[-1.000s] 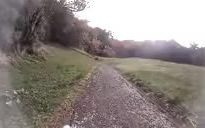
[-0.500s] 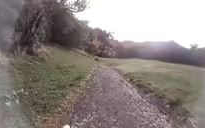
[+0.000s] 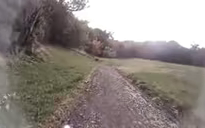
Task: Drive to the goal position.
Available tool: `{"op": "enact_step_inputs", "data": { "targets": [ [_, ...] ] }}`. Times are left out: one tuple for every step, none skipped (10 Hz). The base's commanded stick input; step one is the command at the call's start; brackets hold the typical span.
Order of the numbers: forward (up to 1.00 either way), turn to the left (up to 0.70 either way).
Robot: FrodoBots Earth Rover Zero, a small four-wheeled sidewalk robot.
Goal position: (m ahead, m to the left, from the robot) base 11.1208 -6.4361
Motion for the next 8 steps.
{"op": "enact_step_inputs", "data": {
  "targets": [
    [0.85,0.00],
    [0.85,-0.03],
    [0.85,-0.24],
    [0.85,-0.34],
    [0.85,-0.34],
    [0.85,0.00],
    [0.85,0.00],
    [0.85,0.00]
  ]
}}
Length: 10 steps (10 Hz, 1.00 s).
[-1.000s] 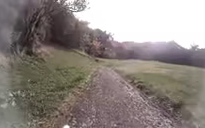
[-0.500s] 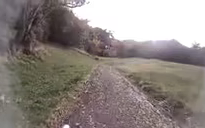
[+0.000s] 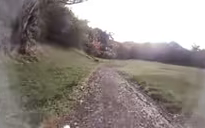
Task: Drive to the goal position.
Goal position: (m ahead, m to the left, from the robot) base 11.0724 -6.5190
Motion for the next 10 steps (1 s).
{"op": "enact_step_inputs", "data": {
  "targets": [
    [0.85,0.00],
    [0.85,0.00],
    [0.83,0.00],
    [0.33,0.00],
    [0.00,0.00],
    [0.00,0.00],
    [0.00,0.00],
    [0.00,0.00],
    [0.00,0.00],
    [0.00,0.00]
  ]
}}
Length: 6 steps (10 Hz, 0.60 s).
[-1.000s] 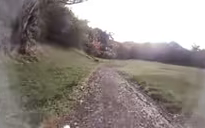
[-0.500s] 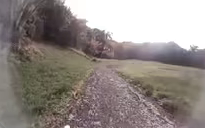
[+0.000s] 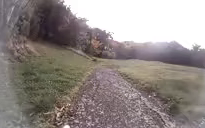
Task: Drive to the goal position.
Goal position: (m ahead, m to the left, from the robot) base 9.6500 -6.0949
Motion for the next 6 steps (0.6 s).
{"op": "enact_step_inputs", "data": {
  "targets": [
    [0.00,0.00],
    [0.00,0.00],
    [0.00,0.00],
    [0.20,0.00],
    [0.76,0.00],
    [0.85,0.00]
  ]
}}
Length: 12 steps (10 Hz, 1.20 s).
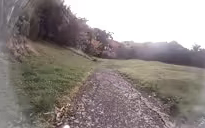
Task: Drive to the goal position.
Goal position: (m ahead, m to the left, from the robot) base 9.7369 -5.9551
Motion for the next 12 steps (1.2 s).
{"op": "enact_step_inputs", "data": {
  "targets": [
    [0.85,0.00],
    [0.85,0.00],
    [0.85,0.00],
    [0.85,0.00],
    [0.85,0.00],
    [0.85,0.00],
    [0.85,0.00],
    [0.85,0.00],
    [0.85,-0.21],
    [0.85,-0.27],
    [0.85,-0.14],
    [0.85,0.00]
  ]
}}
